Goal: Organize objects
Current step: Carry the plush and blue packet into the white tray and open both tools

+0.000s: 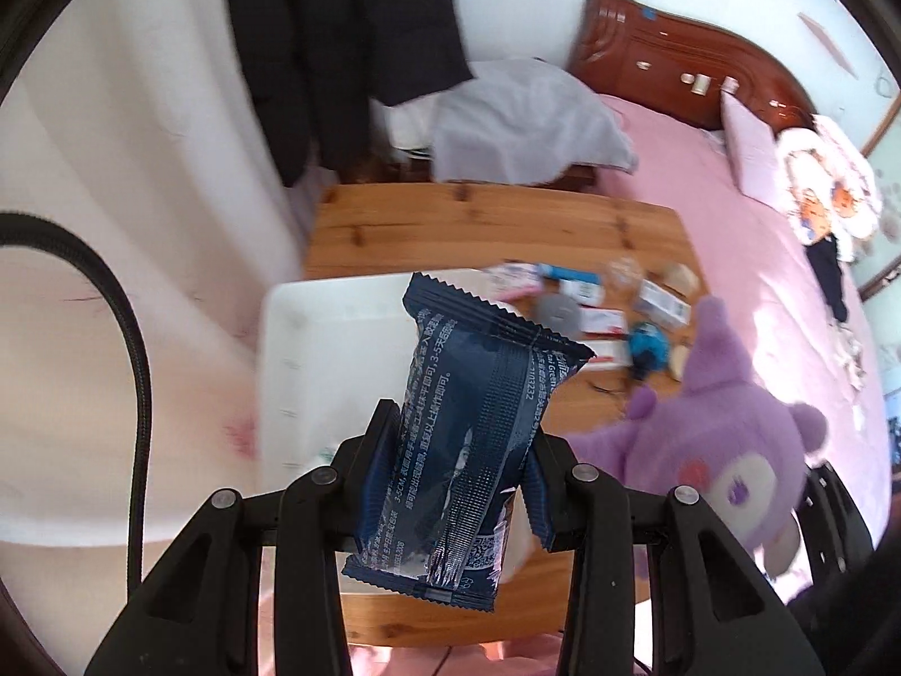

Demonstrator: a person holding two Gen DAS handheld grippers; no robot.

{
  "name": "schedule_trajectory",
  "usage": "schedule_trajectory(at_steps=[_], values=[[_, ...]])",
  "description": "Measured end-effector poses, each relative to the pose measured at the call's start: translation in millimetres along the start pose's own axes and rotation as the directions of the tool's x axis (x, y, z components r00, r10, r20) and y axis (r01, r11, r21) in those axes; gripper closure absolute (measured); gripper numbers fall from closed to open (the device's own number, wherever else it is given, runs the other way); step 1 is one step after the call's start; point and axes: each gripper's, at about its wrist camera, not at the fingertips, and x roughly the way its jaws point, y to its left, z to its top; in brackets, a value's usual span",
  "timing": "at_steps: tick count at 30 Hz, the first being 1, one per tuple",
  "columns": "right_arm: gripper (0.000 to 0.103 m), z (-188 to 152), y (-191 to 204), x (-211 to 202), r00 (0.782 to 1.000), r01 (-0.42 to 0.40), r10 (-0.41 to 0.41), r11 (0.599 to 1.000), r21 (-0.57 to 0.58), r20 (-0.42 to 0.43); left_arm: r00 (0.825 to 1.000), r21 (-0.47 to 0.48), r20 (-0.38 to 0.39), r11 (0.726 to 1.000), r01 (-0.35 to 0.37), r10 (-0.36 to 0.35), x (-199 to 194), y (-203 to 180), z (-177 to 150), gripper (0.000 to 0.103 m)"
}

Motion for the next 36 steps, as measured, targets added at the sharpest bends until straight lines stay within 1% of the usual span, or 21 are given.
schedule_trajectory(at_steps=[4, 7, 12, 15, 21, 28, 36], values=[[0.038, 1.6, 34.3, 8.4, 1.000, -0.022, 0.023, 0.998, -0.055, 0.018, 0.998, -0.008, 0.011, 0.998, -0.064, 0.064, 4.6, 26.4, 7.5, 0.060], [0.038, 0.5, 53.7, 20.6, 0.999, -0.035, 0.036, 0.996, -0.082, 0.009, 0.995, -0.010, 0.004, 0.995, -0.095, 0.095, 15.3, 41.0, 10.7, 0.060], [0.038, -4.7, 73.5, 37.4, 0.999, -0.032, 0.030, 0.994, -0.105, -0.021, 0.993, -0.002, -0.019, 0.993, -0.117, 0.117, 35.5, 56.1, 11.0, 0.060], [0.037, -9.2, 80.2, 45.9, 0.999, -0.029, 0.024, 0.994, -0.109, -0.044, 0.992, 0.013, -0.037, 0.992, -0.124, 0.124, 50.4, 60.5, 10.4, 0.060], [0.036, -19.4, 93.1, 68.7, 0.994, -0.013, 0.000, 0.993, -0.120, -0.113, 0.990, 0.034, -0.077, 0.993, -0.112, 0.114, 80.8, 66.2, 10.0, 0.060], [0.034, -32.4, 102.9, 91.6, 0.979, -0.006, -0.021, 0.991, -0.132, -0.202, 0.984, 0.043, -0.128, 0.992, -0.116, 0.120, 113.7, 70.2, 8.5, 0.060], [0.033, -39.3, 104.7, 102.6, 0.969, 0.006, -0.037, 0.992, -0.127, -0.244, 0.984, 0.058, -0.137, 0.993, -0.104, 0.111, 120.3, 69.3, 8.9, 0.060]])
